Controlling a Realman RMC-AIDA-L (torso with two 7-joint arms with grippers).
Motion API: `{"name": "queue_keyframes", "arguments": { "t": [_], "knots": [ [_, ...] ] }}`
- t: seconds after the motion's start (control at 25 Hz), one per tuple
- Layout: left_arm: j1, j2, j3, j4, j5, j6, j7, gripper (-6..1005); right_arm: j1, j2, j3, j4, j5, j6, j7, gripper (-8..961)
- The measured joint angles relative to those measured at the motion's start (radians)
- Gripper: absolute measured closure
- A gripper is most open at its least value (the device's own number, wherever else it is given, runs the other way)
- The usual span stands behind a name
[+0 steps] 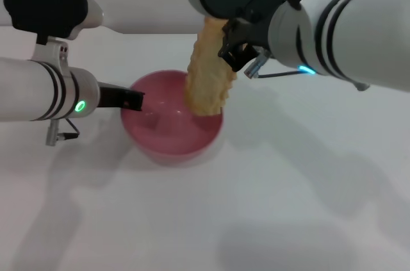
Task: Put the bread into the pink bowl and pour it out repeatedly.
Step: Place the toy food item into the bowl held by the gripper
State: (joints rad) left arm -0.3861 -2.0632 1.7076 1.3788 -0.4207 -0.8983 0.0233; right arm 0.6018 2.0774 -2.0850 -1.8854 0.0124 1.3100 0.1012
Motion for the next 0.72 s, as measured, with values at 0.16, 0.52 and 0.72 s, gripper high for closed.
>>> {"name": "queue_keyframes", "arguments": {
  "t": [0.16,0.52,0.72],
  "knots": [
    [-0.003,0.000,0.009,0.009,-0.014,0.000,0.004,951,-0.001,0.004,-0.022,0.055,0.011,-0.045,0.001,948],
    [-0.008,0.003,0.001,0.016,-0.015,0.007,0.005,951,-0.029,0.005,-0.075,0.067,0.013,-0.104,0.027,945],
    [-0.005,0.004,0.000,0.016,-0.011,0.009,0.006,950,-0.060,0.004,-0.071,0.064,0.013,-0.159,0.033,881]
  ]
}}
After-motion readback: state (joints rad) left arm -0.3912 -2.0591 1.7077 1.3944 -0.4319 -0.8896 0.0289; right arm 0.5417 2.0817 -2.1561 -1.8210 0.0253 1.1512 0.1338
